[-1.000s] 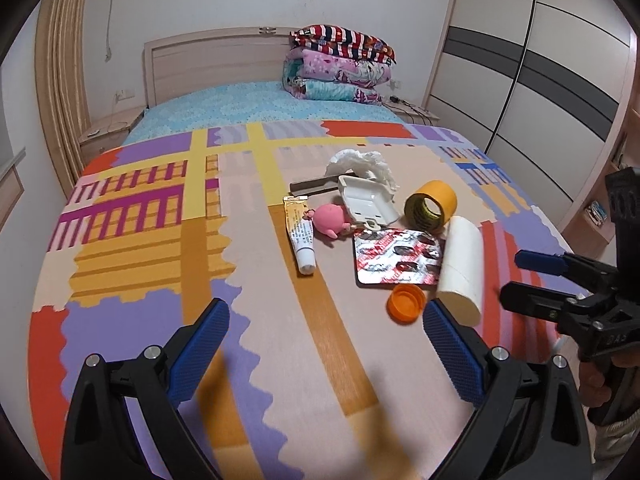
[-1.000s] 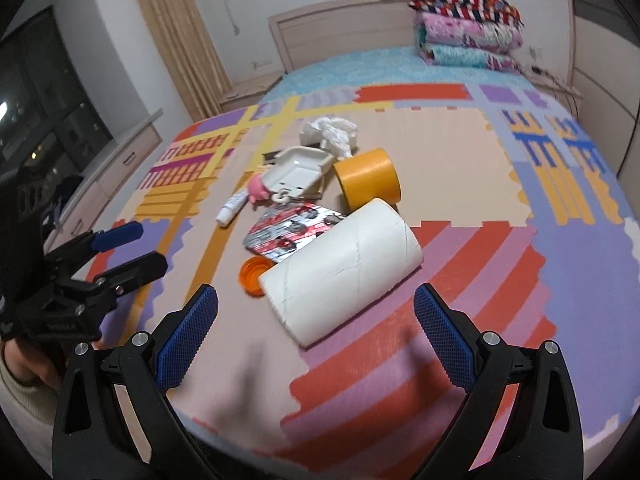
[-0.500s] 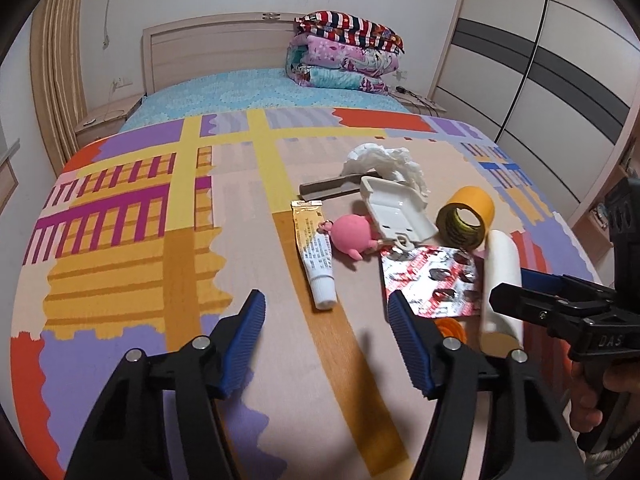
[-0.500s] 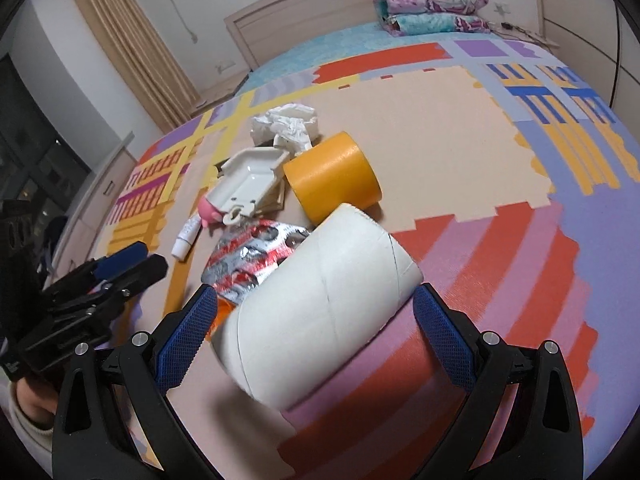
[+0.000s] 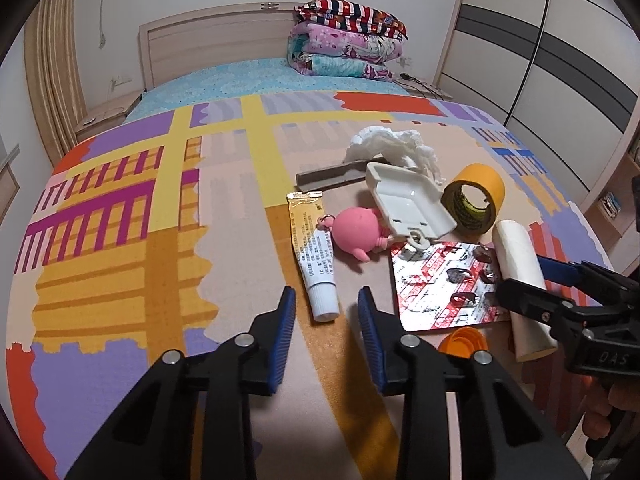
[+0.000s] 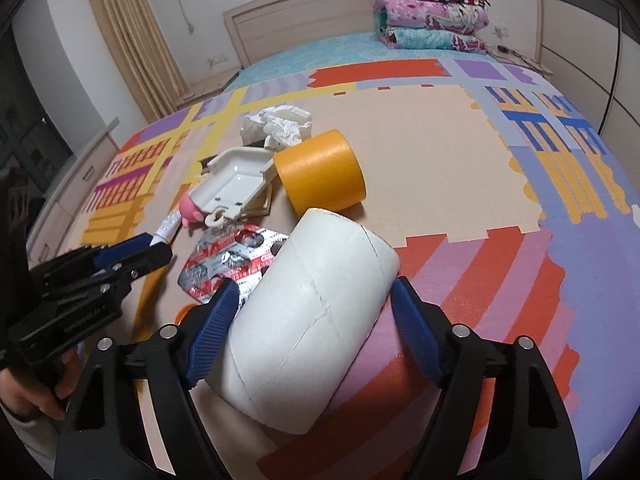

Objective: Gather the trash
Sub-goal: 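Grasp the white paper roll tube with the right tool while the left tool grasps the ointment tube, then carry the paper tube and ointment tube in both tools over the trash bin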

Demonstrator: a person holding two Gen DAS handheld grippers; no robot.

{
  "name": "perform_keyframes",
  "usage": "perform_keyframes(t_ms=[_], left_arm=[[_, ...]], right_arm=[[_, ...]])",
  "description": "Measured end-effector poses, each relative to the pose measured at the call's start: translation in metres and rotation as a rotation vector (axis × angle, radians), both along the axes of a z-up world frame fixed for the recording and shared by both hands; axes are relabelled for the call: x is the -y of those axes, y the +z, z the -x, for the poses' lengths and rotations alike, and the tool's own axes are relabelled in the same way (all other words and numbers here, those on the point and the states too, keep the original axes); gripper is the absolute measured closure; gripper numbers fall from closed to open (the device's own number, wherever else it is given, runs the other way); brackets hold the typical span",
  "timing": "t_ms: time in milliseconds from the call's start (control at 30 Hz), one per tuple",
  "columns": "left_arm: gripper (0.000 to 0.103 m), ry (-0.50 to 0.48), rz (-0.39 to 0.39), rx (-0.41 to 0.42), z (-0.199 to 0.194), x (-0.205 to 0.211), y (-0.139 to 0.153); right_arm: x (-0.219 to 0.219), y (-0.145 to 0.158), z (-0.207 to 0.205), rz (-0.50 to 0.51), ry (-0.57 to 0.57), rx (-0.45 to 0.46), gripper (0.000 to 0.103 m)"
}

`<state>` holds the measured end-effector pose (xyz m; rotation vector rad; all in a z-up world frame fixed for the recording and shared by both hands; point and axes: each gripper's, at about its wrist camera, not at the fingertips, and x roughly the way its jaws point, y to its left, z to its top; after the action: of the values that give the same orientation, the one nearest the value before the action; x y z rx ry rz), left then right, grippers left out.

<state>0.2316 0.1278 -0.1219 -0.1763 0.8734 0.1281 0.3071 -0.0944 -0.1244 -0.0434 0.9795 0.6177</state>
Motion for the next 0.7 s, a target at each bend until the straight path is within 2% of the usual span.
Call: perform_keyframes(t_ms=[100, 267, 333, 400, 700], left_arm=[[0.089, 0.016, -0.003, -0.001, 0.001, -0.003, -0.001], [0.089, 0.016, 0.007, 0.006, 0.007, -0.003, 0.000], [0.089, 0.019, 0.003, 0.015, 0.011, -0.001, 0.003], [0.089, 0.025, 0.003, 0.022, 0.017, -0.001, 0.006], [0.089, 0.052, -0.023, 0.050, 0.043, 0.008, 0.023]], right_arm=[[0.005, 0.000, 0.000, -0.015, 0.008, -0.010, 0.031], [0.015, 0.001, 0.001, -0.032, 0.004, -0.026, 0.034], [0.020, 0.001, 0.002, -0.046, 0.010, -0.039, 0.040], [0.024, 0.003, 0.005, -0.055, 0.009, -0.040, 0.042], [0.039, 0.016, 0.022, -0.080, 0.028, -0.019, 0.043]])
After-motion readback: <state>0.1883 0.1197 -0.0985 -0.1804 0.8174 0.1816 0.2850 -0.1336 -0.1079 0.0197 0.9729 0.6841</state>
